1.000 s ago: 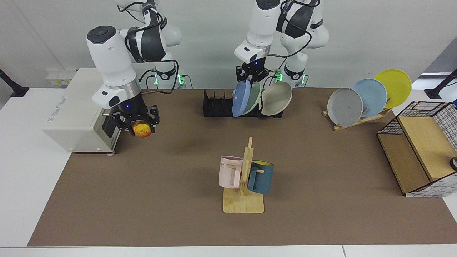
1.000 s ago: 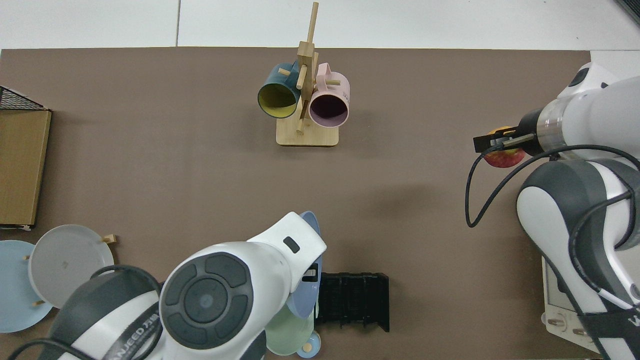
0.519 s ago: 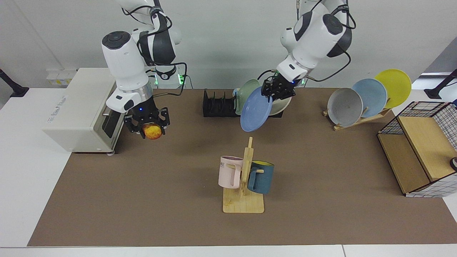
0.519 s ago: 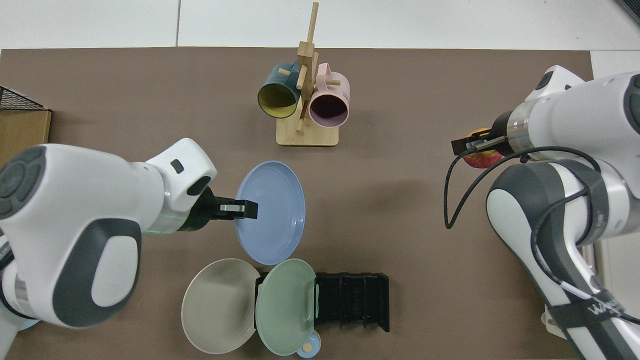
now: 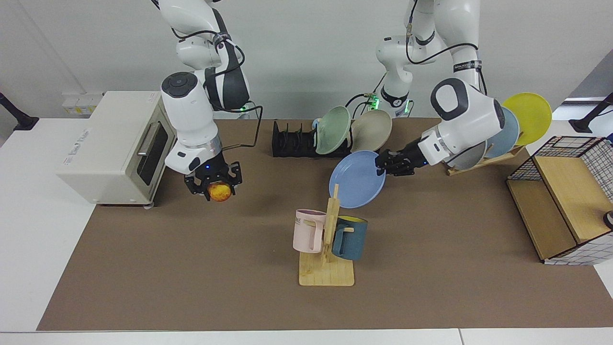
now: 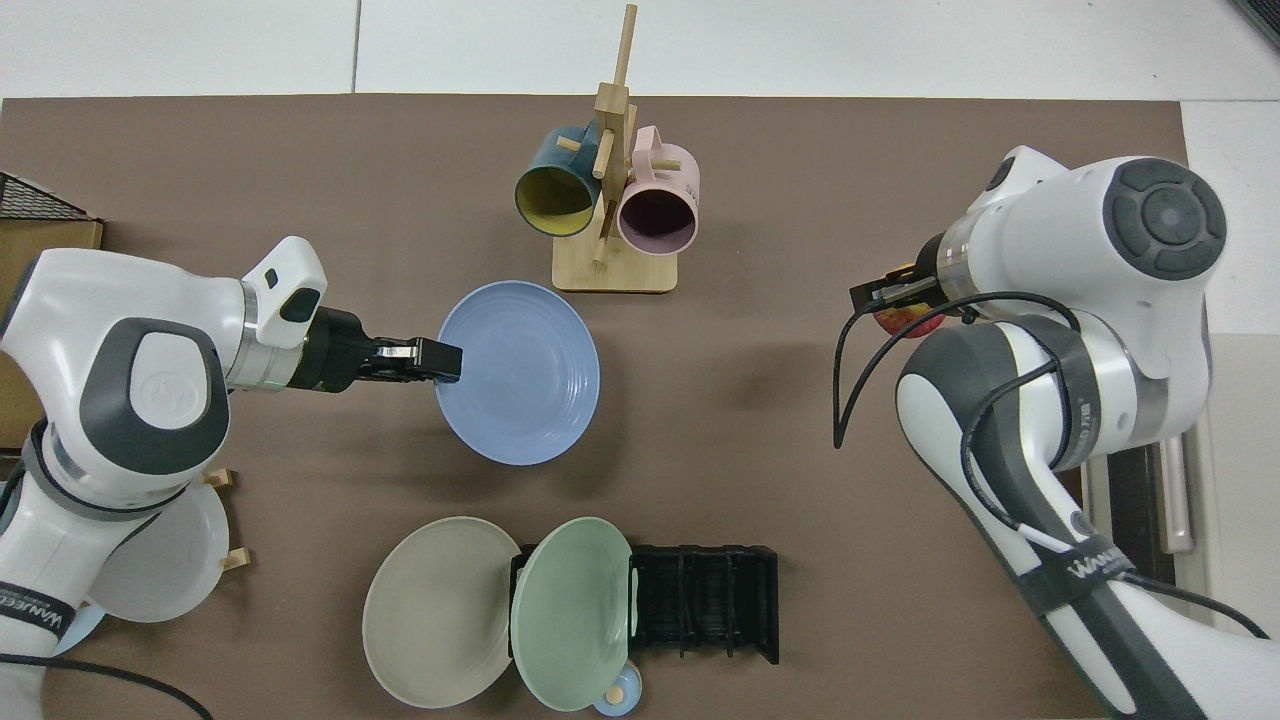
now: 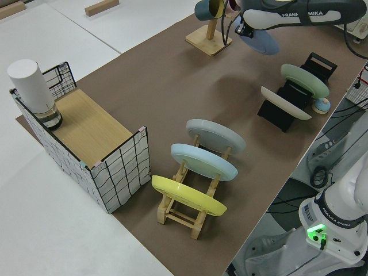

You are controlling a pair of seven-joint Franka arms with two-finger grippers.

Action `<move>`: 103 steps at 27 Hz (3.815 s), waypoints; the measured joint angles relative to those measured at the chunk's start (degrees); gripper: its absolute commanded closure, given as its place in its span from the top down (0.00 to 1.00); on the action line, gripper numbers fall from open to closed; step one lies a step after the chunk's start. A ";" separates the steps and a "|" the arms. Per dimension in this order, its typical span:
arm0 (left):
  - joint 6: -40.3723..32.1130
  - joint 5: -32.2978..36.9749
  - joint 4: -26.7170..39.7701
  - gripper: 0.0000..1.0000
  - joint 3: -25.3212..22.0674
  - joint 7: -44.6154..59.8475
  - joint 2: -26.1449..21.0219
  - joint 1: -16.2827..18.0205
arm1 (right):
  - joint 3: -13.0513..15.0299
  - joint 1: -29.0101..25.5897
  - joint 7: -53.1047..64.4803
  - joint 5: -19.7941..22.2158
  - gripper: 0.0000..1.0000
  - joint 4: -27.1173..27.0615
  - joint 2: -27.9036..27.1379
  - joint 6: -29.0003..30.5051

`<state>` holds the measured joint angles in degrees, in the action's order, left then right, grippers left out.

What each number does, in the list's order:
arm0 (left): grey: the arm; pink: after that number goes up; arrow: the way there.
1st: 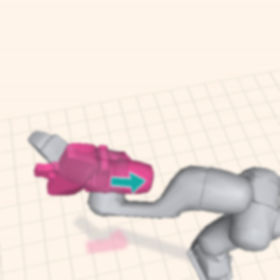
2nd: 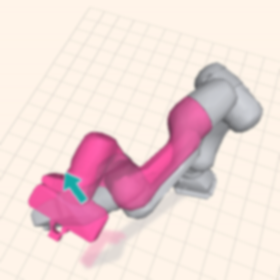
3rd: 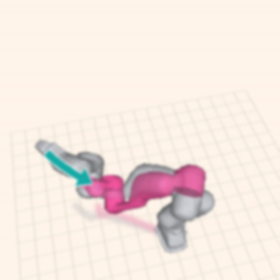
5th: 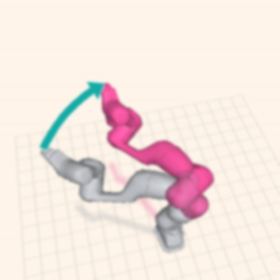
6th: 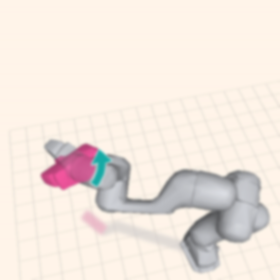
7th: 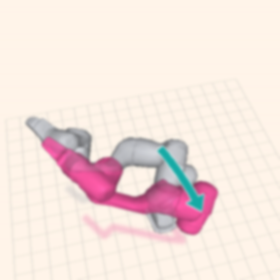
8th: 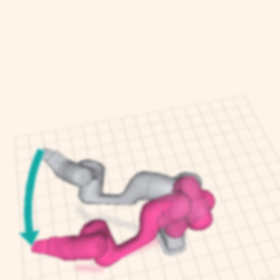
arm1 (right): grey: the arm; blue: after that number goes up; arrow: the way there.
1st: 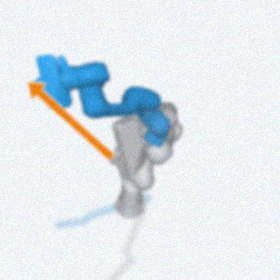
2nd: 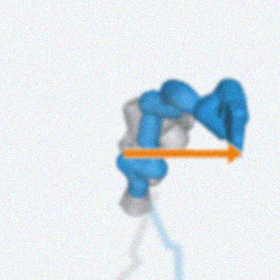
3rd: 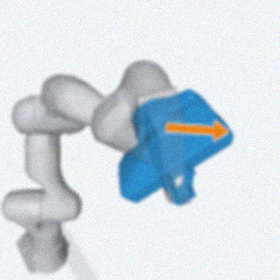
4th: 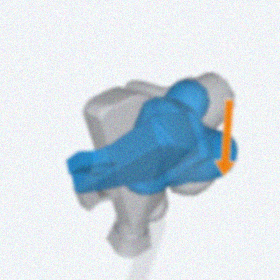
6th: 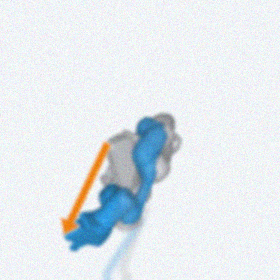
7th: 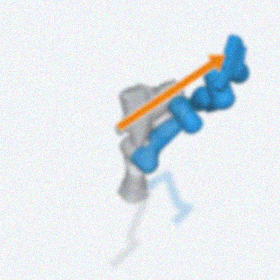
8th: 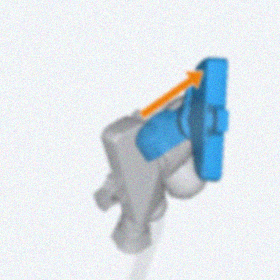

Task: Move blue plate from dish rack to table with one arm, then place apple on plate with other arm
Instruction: 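Pull the blue plate out and lower it onto the table center, then release the plate and withdraw the left gripper while the right gripper approaches, then lower the apple onto the blue plate with the right gripper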

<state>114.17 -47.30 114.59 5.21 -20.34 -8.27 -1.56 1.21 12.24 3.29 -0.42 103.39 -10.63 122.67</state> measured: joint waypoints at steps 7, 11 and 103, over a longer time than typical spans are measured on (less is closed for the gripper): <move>-0.02 -4.60 -0.08 0.00 -0.04 -0.89 -3.78 0.91 | -0.07 2.41 -4.30 0.05 0.00 0.70 0.03 -0.03; -0.03 -7.01 -0.07 0.00 0.83 -1.52 -6.53 0.89 | 0.20 2.34 -4.38 0.06 0.00 1.58 0.28 -0.04; -28.41 46.17 -23.81 0.99 0.42 14.69 9.35 -0.46 | 0.49 26.54 -33.84 -2.37 0.99 0.04 -15.94 19.93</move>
<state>85.77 -1.13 90.78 5.64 -5.65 1.08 -2.02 1.70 38.78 -30.55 -2.79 103.44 -26.57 142.60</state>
